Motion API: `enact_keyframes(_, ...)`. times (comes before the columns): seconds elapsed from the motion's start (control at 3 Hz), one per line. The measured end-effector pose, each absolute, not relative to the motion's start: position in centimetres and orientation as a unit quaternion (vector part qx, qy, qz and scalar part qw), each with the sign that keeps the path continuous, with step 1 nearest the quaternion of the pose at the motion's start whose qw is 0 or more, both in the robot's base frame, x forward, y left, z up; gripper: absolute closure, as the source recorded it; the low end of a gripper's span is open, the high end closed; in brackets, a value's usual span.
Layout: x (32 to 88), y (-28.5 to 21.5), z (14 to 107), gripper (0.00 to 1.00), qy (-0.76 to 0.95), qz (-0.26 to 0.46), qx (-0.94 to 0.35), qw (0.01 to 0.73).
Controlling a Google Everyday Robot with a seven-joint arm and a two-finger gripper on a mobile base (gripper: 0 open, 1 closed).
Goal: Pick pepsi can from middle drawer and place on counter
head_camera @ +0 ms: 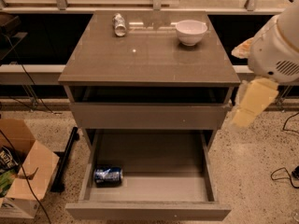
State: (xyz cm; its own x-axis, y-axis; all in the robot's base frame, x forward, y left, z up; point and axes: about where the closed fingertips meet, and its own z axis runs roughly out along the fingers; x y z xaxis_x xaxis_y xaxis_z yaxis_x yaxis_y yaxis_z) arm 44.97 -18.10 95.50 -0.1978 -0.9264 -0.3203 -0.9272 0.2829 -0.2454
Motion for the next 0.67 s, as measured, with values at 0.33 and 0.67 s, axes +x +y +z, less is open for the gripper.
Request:
enact_keyframes(0.33, 46.0, -14.9, 92.5, 0.0, 0.765, 0.032, -0.598, 0.237)
enact_keyframes(0.67, 46.9, -12.0, 87.0, 0.0, 0.76, 0.082, -0.592, 0.255)
